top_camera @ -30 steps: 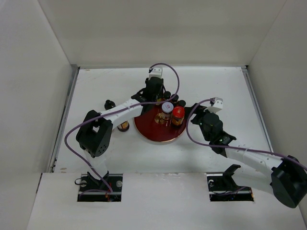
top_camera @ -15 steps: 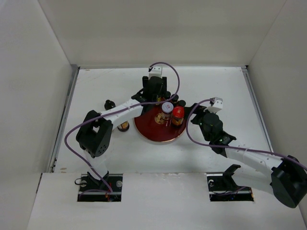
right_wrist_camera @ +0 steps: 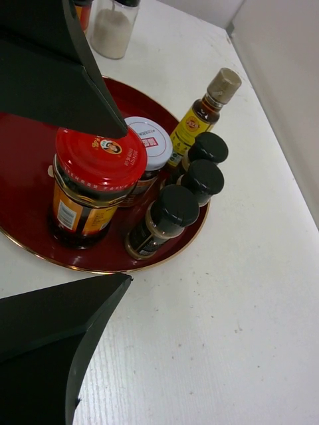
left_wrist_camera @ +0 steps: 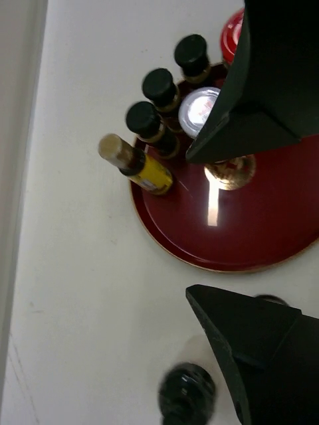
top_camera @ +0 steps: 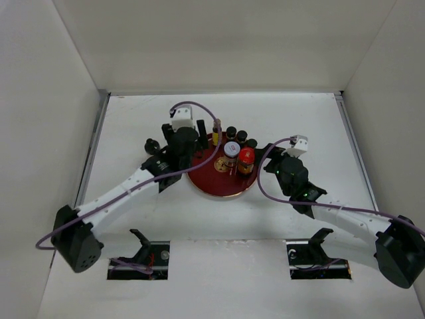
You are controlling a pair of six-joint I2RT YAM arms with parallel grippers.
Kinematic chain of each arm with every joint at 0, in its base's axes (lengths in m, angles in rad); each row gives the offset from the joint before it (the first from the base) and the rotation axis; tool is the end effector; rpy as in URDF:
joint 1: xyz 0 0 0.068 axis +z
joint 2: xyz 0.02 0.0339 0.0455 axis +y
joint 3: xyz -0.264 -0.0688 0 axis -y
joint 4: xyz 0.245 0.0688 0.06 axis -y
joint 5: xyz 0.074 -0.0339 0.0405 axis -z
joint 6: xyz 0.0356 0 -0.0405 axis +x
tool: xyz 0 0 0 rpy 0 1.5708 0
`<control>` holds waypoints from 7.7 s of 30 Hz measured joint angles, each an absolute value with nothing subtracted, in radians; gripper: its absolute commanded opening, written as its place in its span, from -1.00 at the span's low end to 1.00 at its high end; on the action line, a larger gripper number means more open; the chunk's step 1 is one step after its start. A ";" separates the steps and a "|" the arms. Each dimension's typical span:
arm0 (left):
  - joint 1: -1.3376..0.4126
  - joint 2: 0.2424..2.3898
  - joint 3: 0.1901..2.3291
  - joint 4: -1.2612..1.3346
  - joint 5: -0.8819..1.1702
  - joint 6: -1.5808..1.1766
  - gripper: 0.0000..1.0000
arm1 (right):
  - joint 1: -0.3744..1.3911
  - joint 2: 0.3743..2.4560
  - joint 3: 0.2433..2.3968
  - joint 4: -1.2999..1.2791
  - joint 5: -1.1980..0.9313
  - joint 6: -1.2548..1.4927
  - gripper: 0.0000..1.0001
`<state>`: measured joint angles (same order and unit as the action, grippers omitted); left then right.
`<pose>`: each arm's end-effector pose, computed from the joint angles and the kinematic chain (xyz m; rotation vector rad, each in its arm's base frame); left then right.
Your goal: Organize the condiment bottles
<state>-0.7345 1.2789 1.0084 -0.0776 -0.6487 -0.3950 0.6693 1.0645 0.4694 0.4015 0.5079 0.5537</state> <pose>0.2314 -0.1800 0.3238 -0.1140 1.8457 -0.1640 0.1924 0.1301 0.2365 0.2677 1.7404 0.4476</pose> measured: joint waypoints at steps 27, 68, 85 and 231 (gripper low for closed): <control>-0.611 1.142 0.777 -0.443 -0.645 -0.608 0.65 | 0.691 1.127 0.484 0.401 0.493 0.542 0.88; -0.598 1.050 0.804 -0.369 -0.639 -0.491 -0.53 | 0.696 1.142 0.494 0.398 0.491 0.538 0.88; -0.670 1.503 1.042 -0.144 -0.573 -0.440 -0.54 | 0.696 1.140 0.494 0.398 0.490 0.538 0.87; -0.802 1.267 0.779 0.027 -0.687 -0.459 0.75 | 0.693 1.087 0.476 0.433 0.505 0.540 0.96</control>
